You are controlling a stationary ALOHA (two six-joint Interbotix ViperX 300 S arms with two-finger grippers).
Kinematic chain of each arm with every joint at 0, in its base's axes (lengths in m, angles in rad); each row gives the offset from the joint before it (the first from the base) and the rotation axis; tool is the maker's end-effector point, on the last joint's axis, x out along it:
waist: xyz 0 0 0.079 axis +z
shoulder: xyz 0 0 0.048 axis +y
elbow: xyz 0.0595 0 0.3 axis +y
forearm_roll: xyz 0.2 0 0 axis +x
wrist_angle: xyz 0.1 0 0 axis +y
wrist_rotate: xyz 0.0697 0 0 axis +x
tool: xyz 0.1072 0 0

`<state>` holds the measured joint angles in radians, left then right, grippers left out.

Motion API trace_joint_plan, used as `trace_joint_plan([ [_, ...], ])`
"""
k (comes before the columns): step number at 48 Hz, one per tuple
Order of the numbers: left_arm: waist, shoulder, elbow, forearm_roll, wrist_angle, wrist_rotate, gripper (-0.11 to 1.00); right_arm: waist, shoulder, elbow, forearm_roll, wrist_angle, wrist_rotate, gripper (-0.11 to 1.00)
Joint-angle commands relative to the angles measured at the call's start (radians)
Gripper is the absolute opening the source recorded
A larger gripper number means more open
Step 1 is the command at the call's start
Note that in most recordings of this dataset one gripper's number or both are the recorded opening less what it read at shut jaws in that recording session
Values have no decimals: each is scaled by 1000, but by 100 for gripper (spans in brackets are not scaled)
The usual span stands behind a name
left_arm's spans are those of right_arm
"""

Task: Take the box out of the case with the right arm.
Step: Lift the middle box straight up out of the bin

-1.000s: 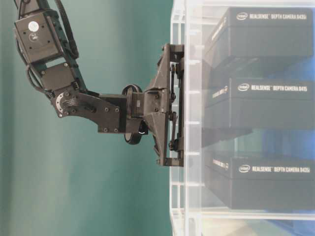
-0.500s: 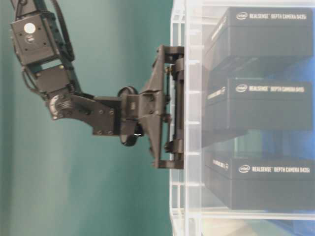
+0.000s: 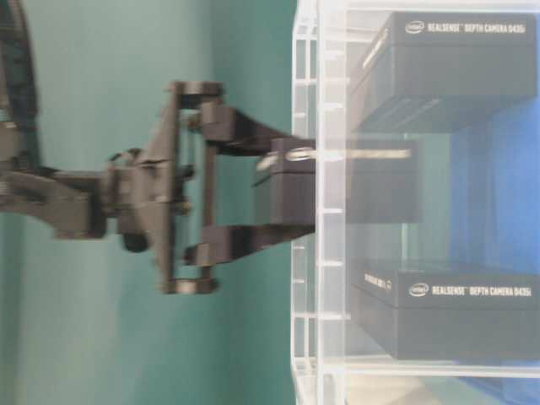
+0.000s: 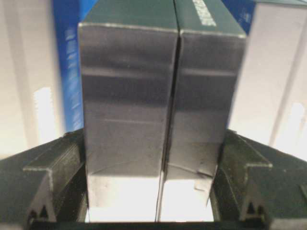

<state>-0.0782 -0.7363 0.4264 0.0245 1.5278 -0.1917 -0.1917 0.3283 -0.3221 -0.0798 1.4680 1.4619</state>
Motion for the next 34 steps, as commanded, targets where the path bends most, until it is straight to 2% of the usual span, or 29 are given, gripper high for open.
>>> trace_joint_plan([
  [1,-2,2,-29,3,-3,2,0,6,-66,-81,-20,46,-2,65],
  [12,-3,2,-31,3,-3,0,0,8,-67,-216,-63,187,-3,65],
  [23,-3,2,-29,3,0,0,0,9,-67,-311,-64,252,-5,65],
  [34,-3,3,-29,3,0,0,0,9,-67,-328,-60,278,-6,65],
])
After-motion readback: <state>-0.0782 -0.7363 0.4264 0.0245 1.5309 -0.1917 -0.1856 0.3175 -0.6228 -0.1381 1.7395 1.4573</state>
